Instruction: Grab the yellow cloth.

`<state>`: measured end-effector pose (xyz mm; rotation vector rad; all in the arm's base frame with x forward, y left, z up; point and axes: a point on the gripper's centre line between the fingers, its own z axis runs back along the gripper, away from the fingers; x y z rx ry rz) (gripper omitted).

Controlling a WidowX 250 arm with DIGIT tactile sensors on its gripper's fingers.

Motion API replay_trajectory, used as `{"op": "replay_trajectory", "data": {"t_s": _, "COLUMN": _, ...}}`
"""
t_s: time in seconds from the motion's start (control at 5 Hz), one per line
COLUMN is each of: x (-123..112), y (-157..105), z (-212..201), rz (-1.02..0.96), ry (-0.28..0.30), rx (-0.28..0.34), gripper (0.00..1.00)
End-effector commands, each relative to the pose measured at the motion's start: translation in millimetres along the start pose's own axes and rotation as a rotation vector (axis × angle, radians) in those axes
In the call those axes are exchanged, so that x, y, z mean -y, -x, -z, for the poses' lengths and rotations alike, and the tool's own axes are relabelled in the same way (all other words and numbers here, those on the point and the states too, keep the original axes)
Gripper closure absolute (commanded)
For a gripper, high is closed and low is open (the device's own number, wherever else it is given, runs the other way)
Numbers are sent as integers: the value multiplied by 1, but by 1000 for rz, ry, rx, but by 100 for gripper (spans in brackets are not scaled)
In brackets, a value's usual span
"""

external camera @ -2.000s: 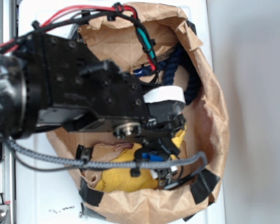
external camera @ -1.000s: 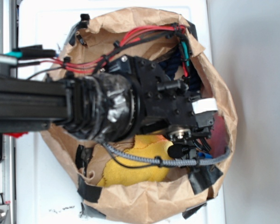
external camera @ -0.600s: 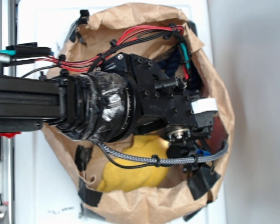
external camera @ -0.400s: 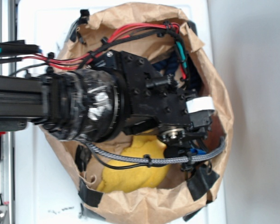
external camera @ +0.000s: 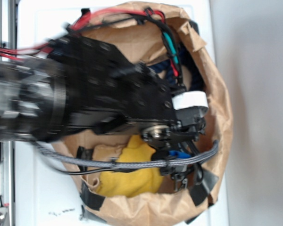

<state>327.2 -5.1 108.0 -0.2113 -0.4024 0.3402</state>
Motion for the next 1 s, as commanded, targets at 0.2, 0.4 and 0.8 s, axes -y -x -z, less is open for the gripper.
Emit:
{"op": "replay_trajectory", "data": {"t_s": 0.2, "x": -31, "y": -3, "z": -87, "rz": -59, "ry": -55, "rx": -96, "gripper": 100}}
{"op": "replay_trajectory", "data": {"t_s": 0.4, "x": -43, "y": -8, "z": -111, "rz": -88, "ry": -89, "rx": -131, "gripper": 100}}
{"op": "replay_trajectory", "data": {"t_s": 0.8, "x": -33, "y": -8, "z": -131, "rz": -80, "ry": -114, "rx": -142, "gripper": 100}}
